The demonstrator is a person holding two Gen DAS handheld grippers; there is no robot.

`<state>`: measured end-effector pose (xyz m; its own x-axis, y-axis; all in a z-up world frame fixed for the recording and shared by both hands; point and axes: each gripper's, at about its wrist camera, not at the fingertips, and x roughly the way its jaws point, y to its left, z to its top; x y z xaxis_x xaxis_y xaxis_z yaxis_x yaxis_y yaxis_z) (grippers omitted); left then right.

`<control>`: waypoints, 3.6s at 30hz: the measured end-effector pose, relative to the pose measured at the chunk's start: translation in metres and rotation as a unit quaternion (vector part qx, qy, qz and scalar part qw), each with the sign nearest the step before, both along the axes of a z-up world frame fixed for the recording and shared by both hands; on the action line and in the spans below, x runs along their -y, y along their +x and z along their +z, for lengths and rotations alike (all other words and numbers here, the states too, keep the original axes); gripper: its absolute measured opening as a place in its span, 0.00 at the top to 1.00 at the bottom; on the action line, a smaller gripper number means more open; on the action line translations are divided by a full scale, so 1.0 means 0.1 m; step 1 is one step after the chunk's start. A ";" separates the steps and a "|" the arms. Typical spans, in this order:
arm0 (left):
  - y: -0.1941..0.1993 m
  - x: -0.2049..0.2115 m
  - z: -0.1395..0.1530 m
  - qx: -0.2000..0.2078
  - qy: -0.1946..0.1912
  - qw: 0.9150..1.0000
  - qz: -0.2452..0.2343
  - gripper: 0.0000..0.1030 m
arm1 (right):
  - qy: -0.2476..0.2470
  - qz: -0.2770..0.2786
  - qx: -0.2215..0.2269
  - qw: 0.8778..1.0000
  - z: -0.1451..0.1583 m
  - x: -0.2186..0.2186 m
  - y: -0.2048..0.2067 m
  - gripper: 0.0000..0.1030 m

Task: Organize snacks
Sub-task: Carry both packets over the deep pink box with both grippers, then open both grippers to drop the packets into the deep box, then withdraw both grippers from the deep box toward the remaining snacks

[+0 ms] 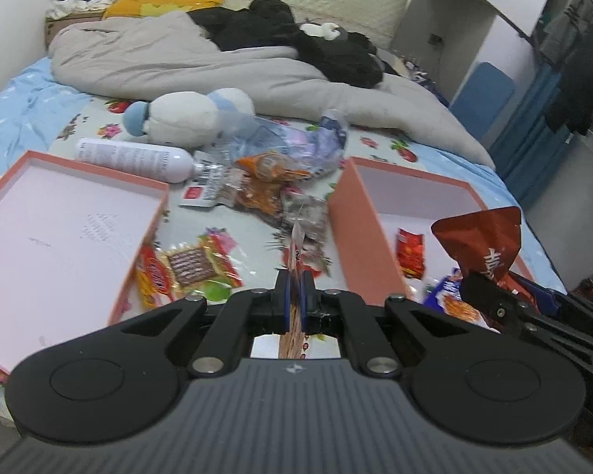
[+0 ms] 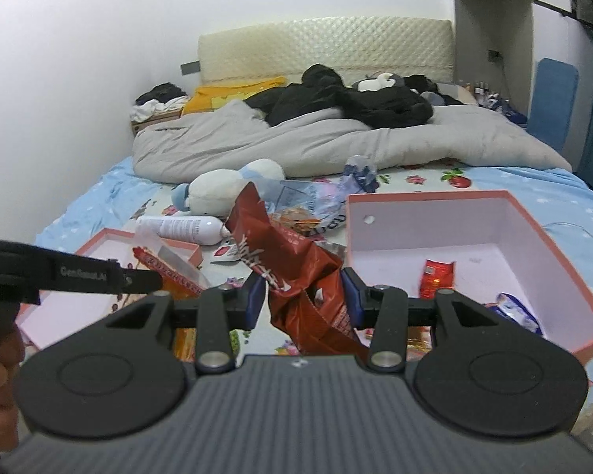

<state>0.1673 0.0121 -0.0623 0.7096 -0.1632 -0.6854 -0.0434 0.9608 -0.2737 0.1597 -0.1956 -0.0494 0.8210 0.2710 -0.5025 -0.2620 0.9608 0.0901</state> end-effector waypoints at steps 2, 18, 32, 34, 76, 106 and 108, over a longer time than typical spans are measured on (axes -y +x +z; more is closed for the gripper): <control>-0.04 0.09 0.04 0.002 -0.002 1.000 -0.010 0.95 | 0.000 -0.010 0.001 1.000 0.02 0.09 -0.06 0.57; 0.28 0.70 0.13 -0.012 -0.030 0.996 -0.083 0.95 | -0.004 -0.093 -0.013 0.996 -0.01 0.80 -0.15 0.57; 1.40 1.38 0.10 -0.014 -0.008 0.991 -0.134 0.95 | 0.002 -0.128 -0.038 0.991 -0.17 1.39 0.62 0.57; 1.56 1.43 0.04 -0.023 -0.008 0.991 -0.133 0.95 | 0.003 -0.130 -0.045 0.991 -0.22 1.43 0.74 0.57; 1.37 1.20 0.05 -0.030 0.009 0.991 -0.129 0.94 | 0.025 -0.100 -0.061 0.993 -0.20 1.18 0.72 0.34; -0.47 0.23 0.17 0.010 0.014 0.998 -0.064 0.94 | 0.030 0.015 0.000 0.999 -0.10 0.26 -0.57 0.34; -0.53 0.17 0.12 0.005 0.013 0.998 -0.057 0.94 | 0.024 0.023 0.000 0.999 -0.12 0.19 -0.60 0.34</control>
